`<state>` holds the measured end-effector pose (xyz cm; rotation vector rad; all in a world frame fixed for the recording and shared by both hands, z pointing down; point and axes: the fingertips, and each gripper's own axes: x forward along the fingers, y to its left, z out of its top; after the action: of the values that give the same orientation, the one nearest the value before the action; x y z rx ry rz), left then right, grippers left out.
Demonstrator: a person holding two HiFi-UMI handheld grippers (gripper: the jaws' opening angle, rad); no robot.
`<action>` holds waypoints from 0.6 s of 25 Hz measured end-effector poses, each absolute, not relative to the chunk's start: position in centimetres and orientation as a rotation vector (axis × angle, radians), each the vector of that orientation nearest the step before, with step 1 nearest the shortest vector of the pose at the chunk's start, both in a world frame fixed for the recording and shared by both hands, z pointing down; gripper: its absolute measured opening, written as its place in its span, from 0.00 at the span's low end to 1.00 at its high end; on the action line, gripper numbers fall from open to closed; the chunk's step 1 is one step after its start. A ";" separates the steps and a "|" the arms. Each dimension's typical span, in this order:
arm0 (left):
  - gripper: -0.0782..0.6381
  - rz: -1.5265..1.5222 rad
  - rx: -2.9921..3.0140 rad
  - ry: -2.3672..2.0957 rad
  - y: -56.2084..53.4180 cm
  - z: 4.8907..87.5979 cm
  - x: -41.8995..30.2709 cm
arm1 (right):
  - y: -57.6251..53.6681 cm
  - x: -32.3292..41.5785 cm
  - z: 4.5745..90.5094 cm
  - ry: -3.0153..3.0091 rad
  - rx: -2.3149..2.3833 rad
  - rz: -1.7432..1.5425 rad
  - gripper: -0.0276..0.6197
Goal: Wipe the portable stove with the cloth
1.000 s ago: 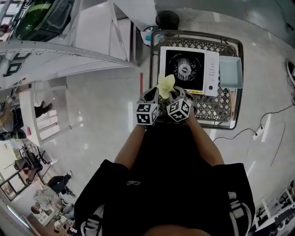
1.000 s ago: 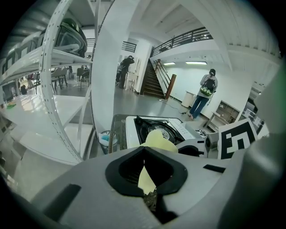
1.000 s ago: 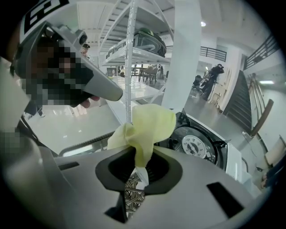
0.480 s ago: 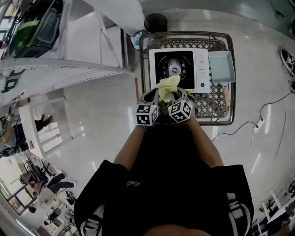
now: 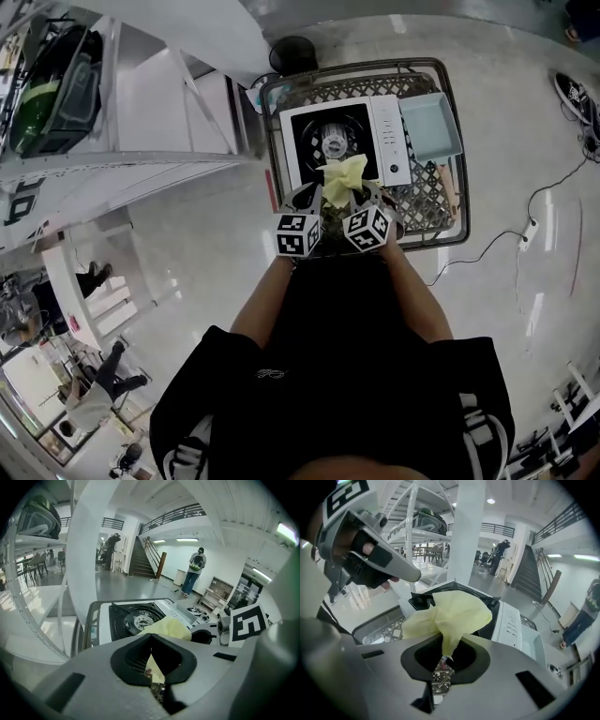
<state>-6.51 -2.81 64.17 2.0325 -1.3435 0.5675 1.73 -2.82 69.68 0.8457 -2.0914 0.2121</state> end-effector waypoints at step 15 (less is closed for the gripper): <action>0.13 0.611 2.131 -1.223 -4.3 64.2 -1.7 | -2.7 8.2 69.6 -2.009 1.019 0.283 0.09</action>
<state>-1.70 -4.31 64.16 2.1313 -1.2233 0.6115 8.19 -2.73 69.59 1.0185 -2.0085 0.2832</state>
